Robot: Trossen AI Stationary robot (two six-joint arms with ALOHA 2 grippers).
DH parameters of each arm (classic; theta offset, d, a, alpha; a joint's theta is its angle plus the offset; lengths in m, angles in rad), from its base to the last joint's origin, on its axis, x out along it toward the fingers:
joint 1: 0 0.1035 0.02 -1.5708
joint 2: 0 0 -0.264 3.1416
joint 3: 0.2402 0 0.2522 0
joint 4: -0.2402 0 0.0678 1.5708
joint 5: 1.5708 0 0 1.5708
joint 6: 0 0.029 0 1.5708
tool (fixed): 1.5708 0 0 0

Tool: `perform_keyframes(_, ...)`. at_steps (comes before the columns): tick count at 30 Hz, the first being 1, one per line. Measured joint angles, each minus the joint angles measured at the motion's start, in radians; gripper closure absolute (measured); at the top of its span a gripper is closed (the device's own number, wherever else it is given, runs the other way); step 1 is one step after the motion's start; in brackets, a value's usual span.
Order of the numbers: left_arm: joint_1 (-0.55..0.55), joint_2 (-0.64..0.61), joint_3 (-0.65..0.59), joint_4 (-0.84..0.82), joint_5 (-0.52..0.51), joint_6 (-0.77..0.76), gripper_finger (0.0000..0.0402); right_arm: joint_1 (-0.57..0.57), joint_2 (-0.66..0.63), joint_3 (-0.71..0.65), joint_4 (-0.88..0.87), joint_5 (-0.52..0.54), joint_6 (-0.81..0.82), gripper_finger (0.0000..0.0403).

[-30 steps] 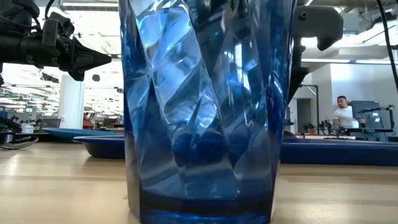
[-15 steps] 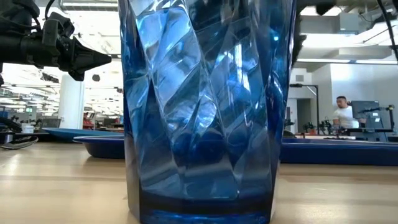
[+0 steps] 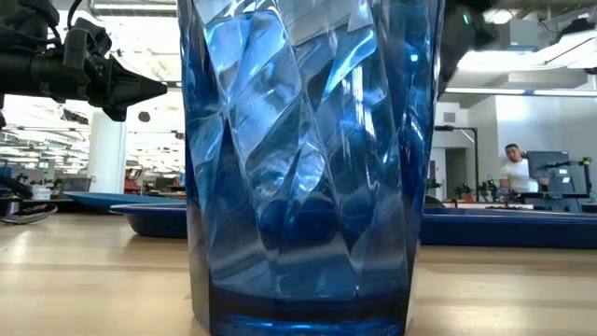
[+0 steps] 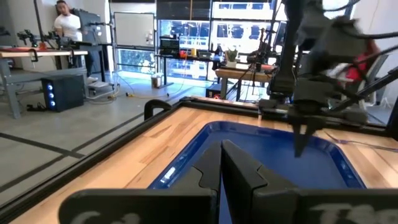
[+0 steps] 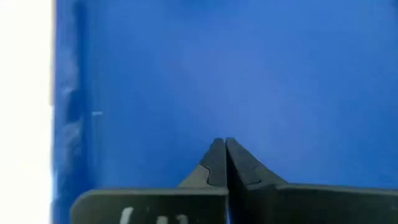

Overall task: Pick and place plate/cup/fork/spoon on tray
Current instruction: Move the dark blue tray to the center of the table

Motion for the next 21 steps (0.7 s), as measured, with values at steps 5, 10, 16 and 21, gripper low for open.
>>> perform_keyframes(5,0.0,0.0,0.0,0.0,0.0,0.0,0.0401,-0.068,-0.016,-0.114,0.112,0.0,0.009,0.0397)
perform_keyframes(10,0.0,0.0,0.0,0.0,0.0,0.0,0.0401,-0.104,0.056,-0.123,0.117,0.001,-0.004,0.0399)
perform_keyframes(16,0.0,0.0,0.0,0.0,0.0,0.0,0.0401,-0.13,0.112,-0.12,0.181,0.0,0.052,0.0395)
perform_keyframes(21,0.0,0.0,0.0,0.0,0.0,-0.001,0.0401,-0.123,0.155,-0.118,0.229,0.006,-0.041,0.0399)
